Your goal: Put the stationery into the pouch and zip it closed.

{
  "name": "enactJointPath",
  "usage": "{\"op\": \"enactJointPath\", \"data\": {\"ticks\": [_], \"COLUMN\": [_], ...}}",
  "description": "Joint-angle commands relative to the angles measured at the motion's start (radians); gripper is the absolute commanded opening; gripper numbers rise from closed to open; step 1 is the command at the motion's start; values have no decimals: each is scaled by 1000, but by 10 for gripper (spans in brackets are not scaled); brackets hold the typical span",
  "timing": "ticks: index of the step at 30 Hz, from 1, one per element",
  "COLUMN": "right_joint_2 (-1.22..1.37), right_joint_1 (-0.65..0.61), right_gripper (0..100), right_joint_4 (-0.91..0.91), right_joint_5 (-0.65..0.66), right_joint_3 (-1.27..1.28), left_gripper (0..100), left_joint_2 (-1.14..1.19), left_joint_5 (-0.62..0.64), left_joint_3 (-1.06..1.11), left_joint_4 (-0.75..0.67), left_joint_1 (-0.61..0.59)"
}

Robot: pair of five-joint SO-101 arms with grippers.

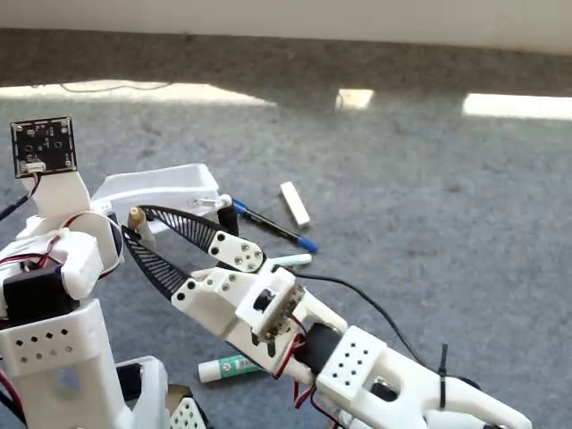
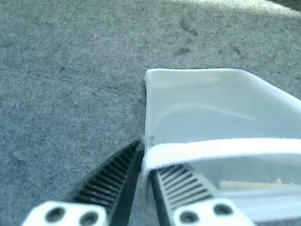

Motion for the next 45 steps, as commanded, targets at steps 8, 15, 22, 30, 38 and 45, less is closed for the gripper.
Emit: {"op": "enactJointPath", "data": {"ticks": [8, 15, 22, 30, 38, 45], "right_joint_2": [-61, -191, -18, 156, 213, 211], "right_joint_1": [-4, -4, 53, 101, 85, 76], "right_gripper": [5, 5, 5, 5, 7, 96], "right_joint_4": [-143, -140, -174, -341, -341, -254], "right_joint_5": [9, 9, 9, 9, 8, 5], "right_joint_3": [-5, -4, -15, -12, -12, -10], "left_gripper": [8, 8, 8, 8, 8, 8], "left_joint_2": [5, 5, 5, 5, 5, 5], "left_joint_5": [-11, -11, -11, -11, -11, -11], "left_joint_3": [-48, -25, -25, -25, -24, -24], "left_joint_4": [-12, -18, -18, -20, -21, -21], "left_joint_1": [19, 19, 19, 19, 19, 19]}}
